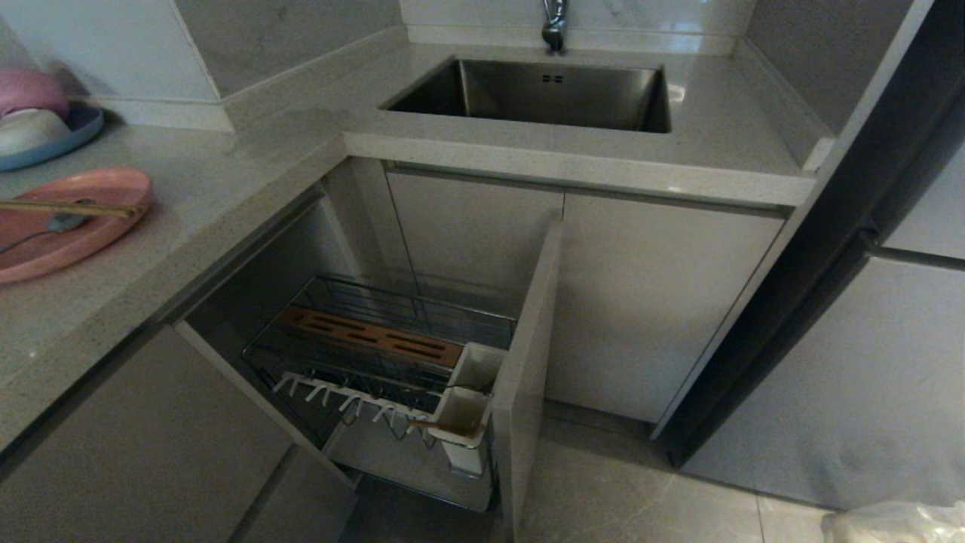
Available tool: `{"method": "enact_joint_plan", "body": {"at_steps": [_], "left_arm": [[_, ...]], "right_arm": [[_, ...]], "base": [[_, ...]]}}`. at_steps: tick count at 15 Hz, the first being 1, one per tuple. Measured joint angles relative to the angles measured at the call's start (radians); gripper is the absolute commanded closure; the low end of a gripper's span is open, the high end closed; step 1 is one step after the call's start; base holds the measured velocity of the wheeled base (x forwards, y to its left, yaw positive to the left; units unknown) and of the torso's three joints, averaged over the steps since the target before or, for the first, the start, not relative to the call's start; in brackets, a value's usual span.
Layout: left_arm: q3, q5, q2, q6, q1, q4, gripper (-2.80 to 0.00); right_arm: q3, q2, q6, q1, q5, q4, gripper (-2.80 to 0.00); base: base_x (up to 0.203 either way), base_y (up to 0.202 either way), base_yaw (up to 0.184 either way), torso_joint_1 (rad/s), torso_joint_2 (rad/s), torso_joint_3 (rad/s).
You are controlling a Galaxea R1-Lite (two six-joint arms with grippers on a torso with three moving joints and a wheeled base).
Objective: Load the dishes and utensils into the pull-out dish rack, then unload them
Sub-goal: Pick up the bowl and place it in the cupboard
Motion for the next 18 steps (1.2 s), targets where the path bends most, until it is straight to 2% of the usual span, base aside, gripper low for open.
{"method": "enact_joint_plan", "body": {"at_steps": [2,4,6,9,10,12,14,18], "left_arm": [[-0.032,0.016,0.171,-0.022,-0.068,-0.006,0.0],[-0.071,0.026,0.346,-0.07,-0.137,-0.009,0.0],[-0.118,0.028,0.501,-0.144,-0.2,-0.01,0.0],[-0.185,0.018,0.704,-0.289,-0.295,0.003,0.0],[-0.209,-0.004,0.759,-0.336,-0.316,0.013,0.0],[-0.267,-0.097,0.842,-0.419,-0.342,0.047,0.0],[-0.31,-0.168,0.9,-0.444,-0.362,0.067,0.0],[-0.377,-0.178,1.006,-0.449,-0.405,0.071,0.0]], "right_arm": [[0.0,0.0,0.0,0.0,0.0,0.0,0.0],[0.0,0.0,0.0,0.0,0.0,0.0,0.0],[0.0,0.0,0.0,0.0,0.0,0.0,0.0],[0.0,0.0,0.0,0.0,0.0,0.0,0.0],[0.0,0.0,0.0,0.0,0.0,0.0,0.0],[0.0,0.0,0.0,0.0,0.0,0.0,0.0],[0.0,0.0,0.0,0.0,0.0,0.0,0.0],[0.0,0.0,0.0,0.0,0.0,0.0,0.0]], "base": [[0.0,0.0,0.0,0.0,0.0,0.0],[0.0,0.0,0.0,0.0,0.0,0.0],[0.0,0.0,0.0,0.0,0.0,0.0],[0.0,0.0,0.0,0.0,0.0,0.0],[0.0,0.0,0.0,0.0,0.0,0.0],[0.0,0.0,0.0,0.0,0.0,0.0],[0.0,0.0,0.0,0.0,0.0,0.0],[0.0,0.0,0.0,0.0,0.0,0.0]]}}
